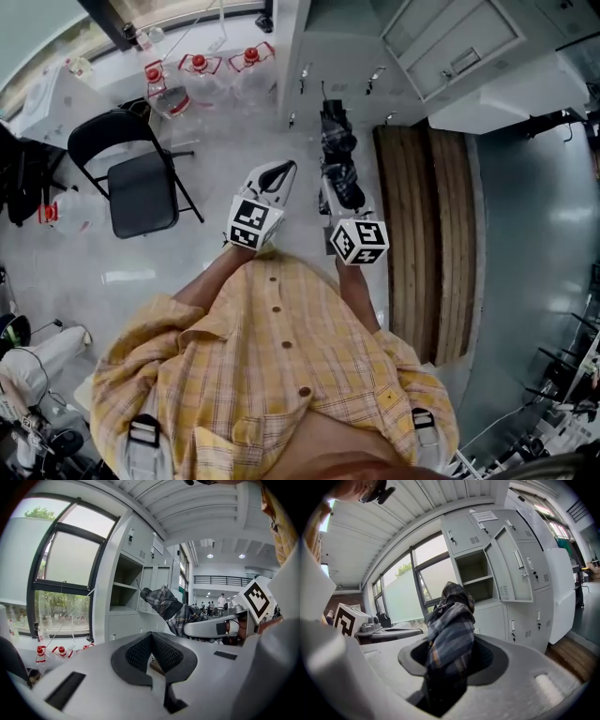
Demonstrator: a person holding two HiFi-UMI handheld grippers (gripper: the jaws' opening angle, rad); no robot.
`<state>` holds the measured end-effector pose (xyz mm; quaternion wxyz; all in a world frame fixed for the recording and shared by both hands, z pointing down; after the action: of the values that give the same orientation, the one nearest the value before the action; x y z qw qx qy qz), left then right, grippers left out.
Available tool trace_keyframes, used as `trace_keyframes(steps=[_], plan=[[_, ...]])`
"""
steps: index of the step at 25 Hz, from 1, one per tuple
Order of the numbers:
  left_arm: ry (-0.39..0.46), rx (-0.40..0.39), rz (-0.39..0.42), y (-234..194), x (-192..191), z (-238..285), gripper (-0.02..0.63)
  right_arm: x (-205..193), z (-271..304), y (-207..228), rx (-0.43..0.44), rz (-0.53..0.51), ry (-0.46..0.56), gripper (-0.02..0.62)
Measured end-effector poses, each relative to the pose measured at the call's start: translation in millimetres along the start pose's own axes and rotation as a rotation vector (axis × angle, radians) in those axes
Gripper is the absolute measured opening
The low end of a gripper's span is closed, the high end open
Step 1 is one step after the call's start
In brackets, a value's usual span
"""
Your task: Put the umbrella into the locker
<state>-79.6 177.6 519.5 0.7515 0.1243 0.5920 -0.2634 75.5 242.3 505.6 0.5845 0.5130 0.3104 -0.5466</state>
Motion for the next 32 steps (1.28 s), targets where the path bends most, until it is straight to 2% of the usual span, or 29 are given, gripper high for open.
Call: trace_keyframes(steps=[16, 26, 32], plan=[[-0.008, -0.073, 0.025, -108, 59, 88, 0.005, 69, 126, 30, -0.057, 0.015, 0.008, 0.176], [-0.002, -0.122, 0.027, -164, 72, 128, 0.005, 87, 187, 43, -0.107, 0.029, 0.005, 0.176], [-0.011, -0.141, -0.005, -180, 69, 138, 0.005, 95, 200, 45, -0.139, 0.027, -0.003, 0.176]])
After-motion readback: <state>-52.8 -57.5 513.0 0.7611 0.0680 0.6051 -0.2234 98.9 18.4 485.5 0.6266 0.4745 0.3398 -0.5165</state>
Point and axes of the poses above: the fingertips, and each gripper's own axes: z forward along the fingers, y to its right, x out of its top, the point moved 7 cm from there along -z, backward along the fingers
